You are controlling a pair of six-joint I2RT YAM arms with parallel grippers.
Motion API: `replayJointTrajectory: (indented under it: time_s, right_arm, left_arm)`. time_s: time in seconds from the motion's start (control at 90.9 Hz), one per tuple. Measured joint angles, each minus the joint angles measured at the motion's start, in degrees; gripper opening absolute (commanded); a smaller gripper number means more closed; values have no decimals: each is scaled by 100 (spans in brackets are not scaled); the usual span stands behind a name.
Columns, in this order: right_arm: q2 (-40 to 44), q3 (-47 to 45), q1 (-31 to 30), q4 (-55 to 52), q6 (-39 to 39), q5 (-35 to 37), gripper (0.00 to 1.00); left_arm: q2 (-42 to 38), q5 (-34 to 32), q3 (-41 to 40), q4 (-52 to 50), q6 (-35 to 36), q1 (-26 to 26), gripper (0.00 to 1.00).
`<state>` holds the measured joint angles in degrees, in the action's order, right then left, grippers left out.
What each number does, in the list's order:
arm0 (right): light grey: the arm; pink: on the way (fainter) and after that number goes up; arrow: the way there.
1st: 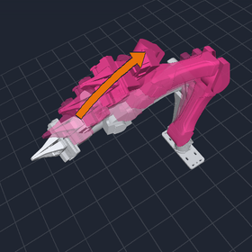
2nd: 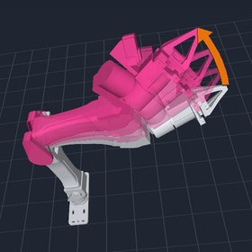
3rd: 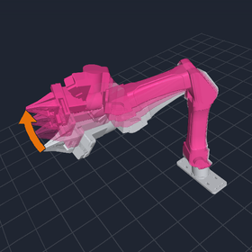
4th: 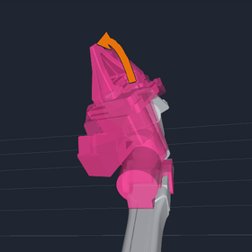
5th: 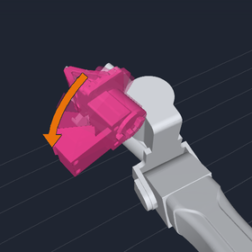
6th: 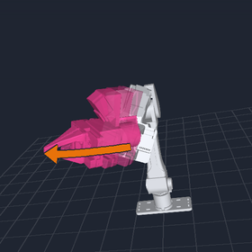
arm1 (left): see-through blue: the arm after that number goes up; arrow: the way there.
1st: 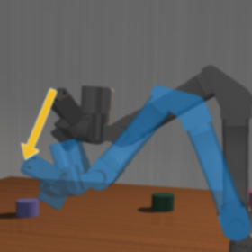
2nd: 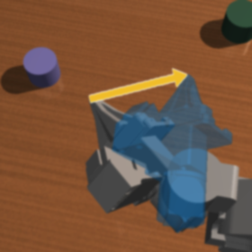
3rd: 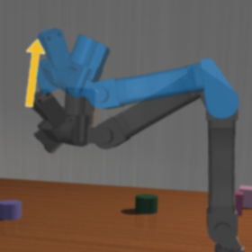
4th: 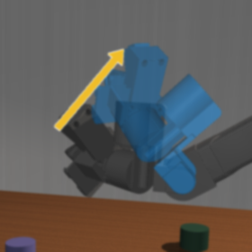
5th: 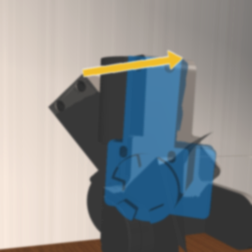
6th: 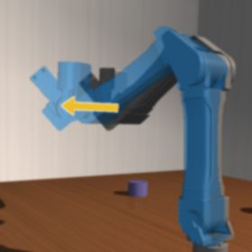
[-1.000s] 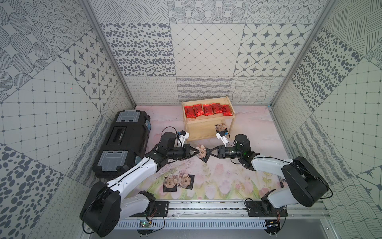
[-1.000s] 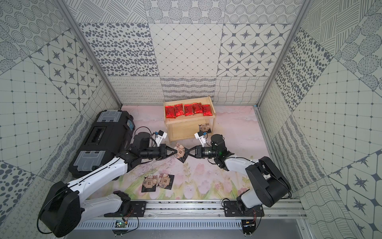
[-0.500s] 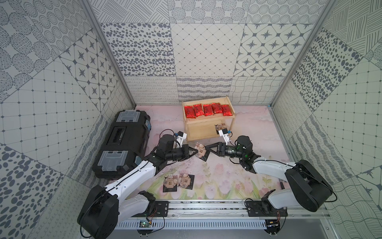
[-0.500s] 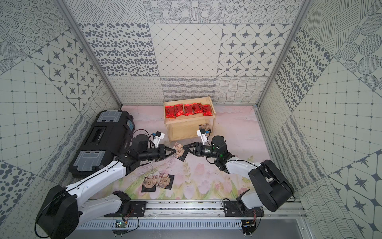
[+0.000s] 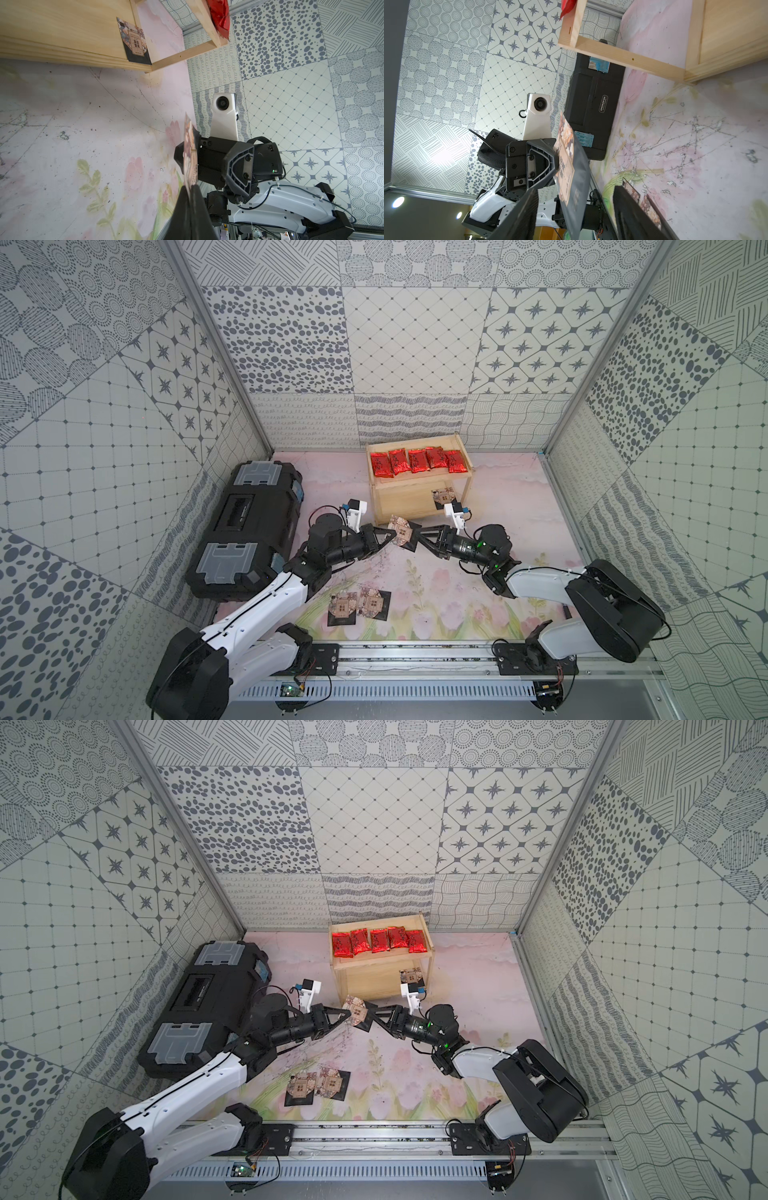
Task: Place the tea bags on the shelf by color
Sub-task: Pick up the tea bag from the center of the board.
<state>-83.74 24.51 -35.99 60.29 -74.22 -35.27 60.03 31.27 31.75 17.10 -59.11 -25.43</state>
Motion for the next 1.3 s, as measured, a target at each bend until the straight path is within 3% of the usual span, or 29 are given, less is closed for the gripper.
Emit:
replayJointTrajectory:
  time_s: [0.363,0.495,0.517,0.594,0.66,0.77,0.957,1.089,1.298]
  right_arm:
    - [-188,0,-33,435,-205,-37,0]
    - [-188,0,-33,455,-188,-33,0]
    - [-188,0,-33,444,-186,-28,0]
    - [-184,0,-33,343,-127,26,0]
    - [-160,0,-33,153,-22,208,0]
    - [-57,-22,-33,-175,175,822,0]
    - [-149,-76,-39,-308,393,2459,0]
    - [-675,-15,-37,-271,400,3429,0]
    - [-1786,525,-37,-61,348,4380,0]
  left_arm:
    - [-59,-17,-42,68,-111,0,0]
    - [-59,-17,-39,57,-109,0,1]
    - [-61,-20,-31,42,-105,0,5]
    - [-76,-20,61,-81,-26,-2,43]
    - [-122,-94,212,-321,90,0,58]
    - [-179,-313,651,-970,428,2,58]
    - [0,-647,1318,-1998,1054,2,59]
    - [111,-804,1460,-2527,1346,2,59]
    - [216,-901,1480,-3067,1580,2,59]
